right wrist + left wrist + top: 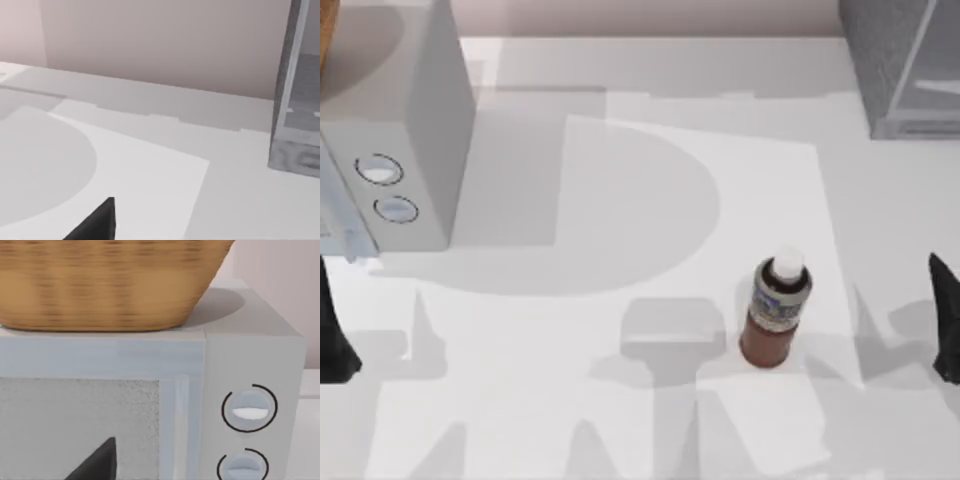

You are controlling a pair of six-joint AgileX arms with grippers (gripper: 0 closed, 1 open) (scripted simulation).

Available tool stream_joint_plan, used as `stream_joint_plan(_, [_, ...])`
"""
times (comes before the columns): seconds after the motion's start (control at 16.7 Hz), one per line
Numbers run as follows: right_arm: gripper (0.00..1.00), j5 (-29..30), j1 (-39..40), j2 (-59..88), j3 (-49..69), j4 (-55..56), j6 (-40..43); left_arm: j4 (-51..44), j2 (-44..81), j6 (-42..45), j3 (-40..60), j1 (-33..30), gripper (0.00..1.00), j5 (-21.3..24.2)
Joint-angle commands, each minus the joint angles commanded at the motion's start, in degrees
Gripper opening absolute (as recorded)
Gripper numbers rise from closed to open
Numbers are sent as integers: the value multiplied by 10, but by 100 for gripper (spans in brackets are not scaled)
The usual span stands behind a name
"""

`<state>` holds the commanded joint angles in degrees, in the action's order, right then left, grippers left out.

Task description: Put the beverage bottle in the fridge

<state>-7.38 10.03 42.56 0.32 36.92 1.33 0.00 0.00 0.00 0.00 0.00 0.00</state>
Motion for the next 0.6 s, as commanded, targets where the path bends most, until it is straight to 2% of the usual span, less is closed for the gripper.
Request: stream_joint_plan(0.6, [100, -52, 68, 252, 1, 217, 8, 0, 0, 0, 0, 0, 100, 0])
